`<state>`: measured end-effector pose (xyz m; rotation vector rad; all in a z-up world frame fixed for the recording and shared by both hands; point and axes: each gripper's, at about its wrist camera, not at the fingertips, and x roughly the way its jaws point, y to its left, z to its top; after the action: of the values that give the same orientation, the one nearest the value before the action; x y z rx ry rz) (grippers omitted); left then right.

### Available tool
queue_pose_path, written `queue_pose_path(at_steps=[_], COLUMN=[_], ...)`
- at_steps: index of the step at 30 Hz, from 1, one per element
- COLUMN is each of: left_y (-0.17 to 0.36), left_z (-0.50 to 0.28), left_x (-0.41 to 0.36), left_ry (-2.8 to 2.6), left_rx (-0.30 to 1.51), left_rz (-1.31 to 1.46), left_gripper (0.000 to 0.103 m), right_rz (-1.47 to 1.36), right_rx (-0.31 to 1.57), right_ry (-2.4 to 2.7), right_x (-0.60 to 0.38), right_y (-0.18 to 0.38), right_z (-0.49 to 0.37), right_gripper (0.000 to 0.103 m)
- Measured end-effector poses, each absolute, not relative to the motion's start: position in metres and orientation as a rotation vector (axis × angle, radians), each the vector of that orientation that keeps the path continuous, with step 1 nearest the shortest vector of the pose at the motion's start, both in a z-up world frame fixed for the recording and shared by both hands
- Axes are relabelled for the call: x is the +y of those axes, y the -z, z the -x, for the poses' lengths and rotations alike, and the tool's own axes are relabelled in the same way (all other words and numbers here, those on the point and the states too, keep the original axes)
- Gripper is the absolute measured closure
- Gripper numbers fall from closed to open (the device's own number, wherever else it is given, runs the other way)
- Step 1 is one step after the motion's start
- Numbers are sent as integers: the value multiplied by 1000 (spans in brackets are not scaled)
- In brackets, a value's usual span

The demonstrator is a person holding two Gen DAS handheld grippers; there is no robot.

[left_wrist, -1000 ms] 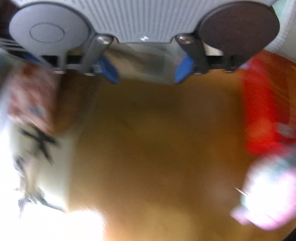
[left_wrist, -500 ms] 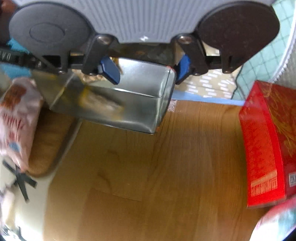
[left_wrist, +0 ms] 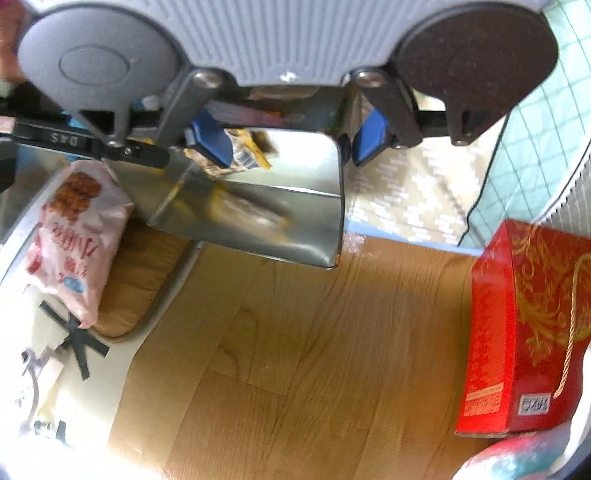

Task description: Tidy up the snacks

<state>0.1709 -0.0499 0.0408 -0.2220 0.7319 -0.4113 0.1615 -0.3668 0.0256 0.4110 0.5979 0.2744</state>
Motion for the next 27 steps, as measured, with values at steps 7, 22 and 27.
queue_pose_path(at_steps=[7, 22, 27], left_y=[-63, -16, 3], left_z=[-130, -123, -144], left_x=[16, 71, 61], left_ry=[378, 285, 328], left_rx=[616, 688, 774], left_rz=[304, 379, 370], left_gripper=[26, 26, 32], right_rz=[-382, -138, -171], right_rx=[491, 469, 614], right_ry=[-342, -456, -481], right_x=[-350, -258, -237], right_y=[-49, -41, -26], right_z=[-108, -66, -118], right_gripper=[28, 30, 33])
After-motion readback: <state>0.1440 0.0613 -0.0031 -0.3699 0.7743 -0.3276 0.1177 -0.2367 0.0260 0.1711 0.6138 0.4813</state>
